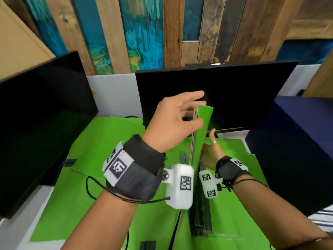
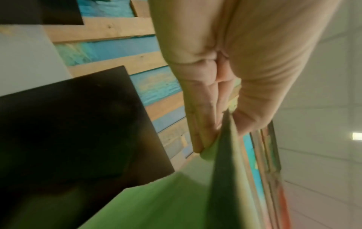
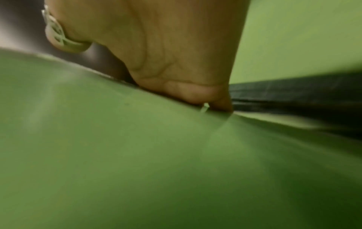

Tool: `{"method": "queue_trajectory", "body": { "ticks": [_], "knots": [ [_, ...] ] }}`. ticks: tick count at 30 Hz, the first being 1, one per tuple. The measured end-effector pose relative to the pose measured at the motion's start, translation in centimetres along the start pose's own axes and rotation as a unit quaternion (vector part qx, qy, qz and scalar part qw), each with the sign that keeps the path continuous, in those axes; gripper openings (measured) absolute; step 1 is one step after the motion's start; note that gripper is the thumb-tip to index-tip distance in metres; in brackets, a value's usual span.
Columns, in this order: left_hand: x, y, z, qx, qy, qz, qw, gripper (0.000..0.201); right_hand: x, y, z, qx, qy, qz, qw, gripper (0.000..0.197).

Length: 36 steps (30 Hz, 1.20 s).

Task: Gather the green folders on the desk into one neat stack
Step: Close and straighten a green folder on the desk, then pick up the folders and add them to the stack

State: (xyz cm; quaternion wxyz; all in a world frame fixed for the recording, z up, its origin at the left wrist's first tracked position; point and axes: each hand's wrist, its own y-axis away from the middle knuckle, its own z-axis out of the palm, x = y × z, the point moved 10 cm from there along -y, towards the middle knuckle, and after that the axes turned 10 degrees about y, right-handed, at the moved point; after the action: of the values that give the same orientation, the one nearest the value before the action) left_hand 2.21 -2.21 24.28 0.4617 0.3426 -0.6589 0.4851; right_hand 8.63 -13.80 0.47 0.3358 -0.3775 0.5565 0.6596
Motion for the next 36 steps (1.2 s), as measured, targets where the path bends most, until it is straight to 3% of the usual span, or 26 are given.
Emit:
{"method": "queue_trajectory", "body": {
  "ticks": [3,5,8,9,11,14,18,23,26,28,33,36],
  "knots": [
    [2.9,0.2,1.7,-0.052,0.022,0.043,0.997,0.055,-2.5,0.2,0.4,-0.037,-0.064,-0.045,0.996,0.071],
    [3.8,0.0,1.8,-0.073,0.042,0.052,0.995,0.055,-3.7,0.0,-0.8,-0.014,-0.065,-0.073,0.995,0.059],
    [3.5,-1.1,-0.4,-0.03,0.048,0.04,0.998,0.05,-5.9,0.8,-4.1,0.03,-0.043,-0.117,0.992,0.056],
    [2.8,-1.5,-1.3,-0.013,0.041,0.02,0.999,0.046,-6.4,1.2,-5.1,0.051,-0.046,-0.121,0.99,0.063],
    [0.7,-1.9,-2.1,-0.012,0.021,-0.042,0.999,0.04,-6.4,0.9,-8.3,0.096,-0.035,-0.122,0.987,0.08],
    [-3.7,-1.7,-0.9,-0.072,-0.02,-0.124,0.99,0.04,-5.3,0.1,-13.1,0.189,0.019,-0.091,0.978,0.108],
    [-10.8,-2.2,0.2,-0.078,-0.101,-0.182,0.975,0.042,-3.6,2.2,-16.4,0.29,0.149,-0.028,0.945,0.072],
    [-18.9,-1.4,3.3,-0.087,-0.071,-0.273,0.955,0.032,2.3,2.7,-20.0,0.341,0.223,0.073,0.91,0.07],
    [-23.7,-0.3,5.9,-0.078,-0.097,-0.314,0.941,0.036,4.8,3.5,-21.3,0.366,0.248,0.089,0.892,0.054],
    [-26.5,0.5,6.9,-0.057,-0.123,-0.336,0.932,0.037,6.8,3.6,-21.7,0.367,0.263,0.089,0.888,0.052],
    [-32.0,1.7,7.7,-0.015,-0.13,-0.381,0.915,0.04,10.7,2.7,-20.2,0.281,0.364,0.127,0.879,0.095],
    [-32.4,1.9,6.2,0.023,-0.224,-0.372,0.901,0.044,11.1,1.8,-17.7,0.216,0.488,0.143,0.834,0.088]
  ]
}}
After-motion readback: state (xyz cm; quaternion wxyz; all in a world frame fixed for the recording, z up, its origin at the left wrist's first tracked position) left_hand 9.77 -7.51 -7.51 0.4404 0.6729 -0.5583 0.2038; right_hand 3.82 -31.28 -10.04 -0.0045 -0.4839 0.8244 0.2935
